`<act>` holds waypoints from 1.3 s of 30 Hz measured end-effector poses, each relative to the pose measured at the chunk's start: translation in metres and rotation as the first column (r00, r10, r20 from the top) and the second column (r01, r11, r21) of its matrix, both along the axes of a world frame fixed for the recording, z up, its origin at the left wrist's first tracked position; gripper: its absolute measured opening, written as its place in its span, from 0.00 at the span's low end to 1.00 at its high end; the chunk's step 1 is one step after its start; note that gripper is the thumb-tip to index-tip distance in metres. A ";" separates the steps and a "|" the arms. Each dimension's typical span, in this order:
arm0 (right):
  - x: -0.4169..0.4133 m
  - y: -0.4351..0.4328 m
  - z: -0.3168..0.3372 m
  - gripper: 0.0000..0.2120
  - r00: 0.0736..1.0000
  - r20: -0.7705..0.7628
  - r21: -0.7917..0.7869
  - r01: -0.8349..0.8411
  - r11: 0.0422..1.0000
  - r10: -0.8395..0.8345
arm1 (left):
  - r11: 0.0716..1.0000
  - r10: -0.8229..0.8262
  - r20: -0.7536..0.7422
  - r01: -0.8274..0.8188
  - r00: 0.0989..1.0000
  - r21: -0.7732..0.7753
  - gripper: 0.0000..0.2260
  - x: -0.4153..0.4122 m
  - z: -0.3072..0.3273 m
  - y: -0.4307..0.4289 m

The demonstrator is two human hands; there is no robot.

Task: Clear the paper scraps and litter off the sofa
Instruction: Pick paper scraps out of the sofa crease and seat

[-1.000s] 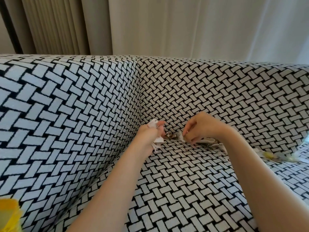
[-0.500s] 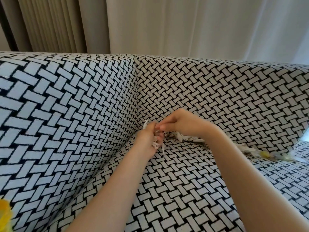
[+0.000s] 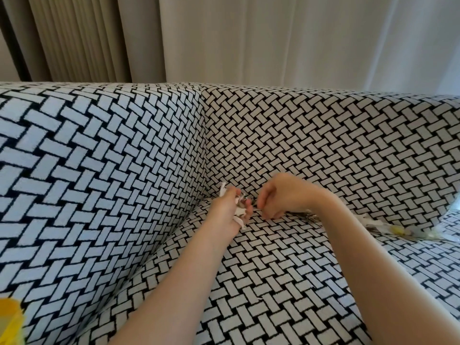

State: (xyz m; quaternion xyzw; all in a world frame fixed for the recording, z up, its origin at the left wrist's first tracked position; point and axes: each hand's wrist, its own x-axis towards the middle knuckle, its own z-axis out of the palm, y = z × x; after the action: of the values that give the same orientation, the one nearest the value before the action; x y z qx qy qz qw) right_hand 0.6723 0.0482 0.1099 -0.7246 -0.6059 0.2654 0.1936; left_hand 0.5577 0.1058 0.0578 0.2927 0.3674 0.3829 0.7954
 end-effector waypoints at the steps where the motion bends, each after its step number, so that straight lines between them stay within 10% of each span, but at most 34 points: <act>1: -0.002 0.000 0.003 0.06 0.998 -0.057 0.117 0.016 0.993 -0.009 | 1.000 -0.025 0.009 0.025 1.000 -0.004 0.12 0.002 0.001 -0.003; 10: -0.007 0.014 0.004 0.10 0.996 -0.075 0.398 0.068 0.915 -0.041 | 0.997 0.073 0.102 -0.072 0.992 -0.016 0.07 -0.009 -0.003 0.012; 16: 0.003 0.040 -0.036 0.26 0.924 0.378 0.037 0.048 0.998 -0.059 | 1.000 0.014 0.118 -0.015 0.993 0.007 0.08 -0.008 -0.003 0.008; 26: -0.010 0.058 -0.048 0.09 0.698 0.716 0.092 -0.048 0.995 -0.032 | 0.997 0.062 0.082 -0.065 0.995 0.031 0.09 -0.013 -0.006 0.012; 39: -0.002 0.036 -0.014 0.08 0.994 0.037 0.413 0.074 0.908 -0.099 | 0.988 0.138 0.039 -0.140 0.990 0.059 0.08 -0.009 -0.009 0.018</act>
State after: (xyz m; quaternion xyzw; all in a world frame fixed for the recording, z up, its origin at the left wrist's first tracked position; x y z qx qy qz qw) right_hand 0.6700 0.0840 0.0958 -0.7011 -0.6207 0.1023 0.3357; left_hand 0.5490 0.1242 0.0487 0.2840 0.3610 0.4534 0.7638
